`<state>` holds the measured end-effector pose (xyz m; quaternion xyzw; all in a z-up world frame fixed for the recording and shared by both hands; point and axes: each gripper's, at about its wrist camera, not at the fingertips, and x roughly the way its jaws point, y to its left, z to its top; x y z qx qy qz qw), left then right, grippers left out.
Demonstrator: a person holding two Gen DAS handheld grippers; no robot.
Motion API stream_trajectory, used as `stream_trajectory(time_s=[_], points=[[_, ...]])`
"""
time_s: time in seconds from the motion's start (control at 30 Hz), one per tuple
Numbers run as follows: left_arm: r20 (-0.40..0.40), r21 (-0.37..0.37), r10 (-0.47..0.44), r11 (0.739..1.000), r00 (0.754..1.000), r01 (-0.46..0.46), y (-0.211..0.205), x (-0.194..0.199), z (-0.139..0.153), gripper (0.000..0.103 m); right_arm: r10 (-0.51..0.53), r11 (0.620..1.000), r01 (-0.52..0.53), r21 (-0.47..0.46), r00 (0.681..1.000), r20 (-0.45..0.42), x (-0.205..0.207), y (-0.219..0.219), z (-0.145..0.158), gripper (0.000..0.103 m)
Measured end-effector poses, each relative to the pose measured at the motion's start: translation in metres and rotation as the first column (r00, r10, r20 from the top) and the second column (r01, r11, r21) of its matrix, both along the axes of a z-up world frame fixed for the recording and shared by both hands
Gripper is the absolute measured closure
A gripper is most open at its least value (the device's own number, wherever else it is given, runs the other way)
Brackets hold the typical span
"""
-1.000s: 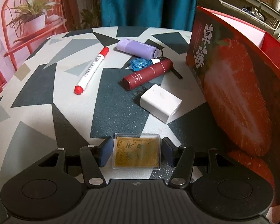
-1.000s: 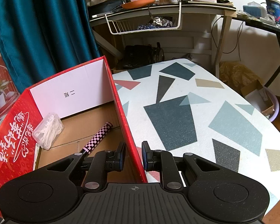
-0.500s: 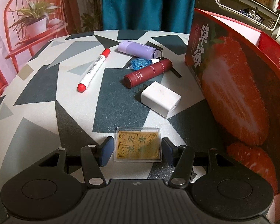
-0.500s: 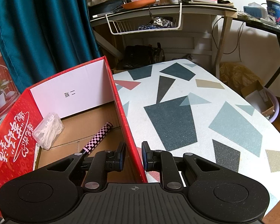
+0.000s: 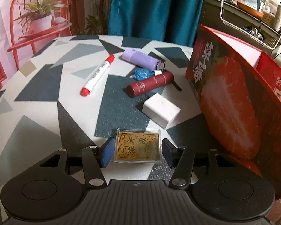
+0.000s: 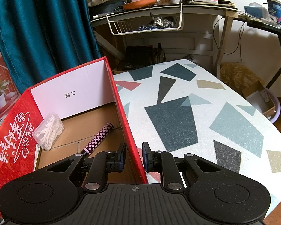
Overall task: Organize rigid objects
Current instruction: 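Grasp the gold card case with the left tool and lift it into the red box, then release the gold card case in the box and withdraw the left tool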
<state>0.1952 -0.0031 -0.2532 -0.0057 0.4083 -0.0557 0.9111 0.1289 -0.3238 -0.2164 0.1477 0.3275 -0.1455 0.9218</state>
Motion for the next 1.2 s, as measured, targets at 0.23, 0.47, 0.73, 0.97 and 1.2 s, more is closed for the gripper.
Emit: stream_trajectory(time_s=[0.23,0.47,0.73,0.97,1.2], points=[[0.078,0.003,-0.052,0.999,0.996,0.051,-0.003,0.009,0.027,0.045,0.002,1.0,-0.002,-0.002,1.0,-0.002,0.0,0.0,0.0,0.086],[0.189,-0.08,-0.182,0.977,0.965,0.2,-0.024,0.032,0.083,0.045,-0.002,1.0,0.002,0.001,1.0,0.004,0.0,-0.001,0.0,0.086],[0.247,0.008,-0.433,0.896,0.867,0.445,-0.099,0.03,0.1,0.045,0.0,1.0,0.0,0.004,1.0,0.005,-0.001,-0.001,0.0,0.086],[0.181,0.102,-0.553,0.833,0.813,0.544,-0.134,0.023,0.079,0.045,0.001,1.0,-0.001,0.002,1.0,0.004,-0.001,-0.001,0.0,0.086],[0.144,0.057,-0.57,0.821,0.809,0.569,-0.124,0.031,0.072,0.045,0.0,1.0,0.0,0.003,1.0,0.005,0.0,-0.001,0.0,0.086]])
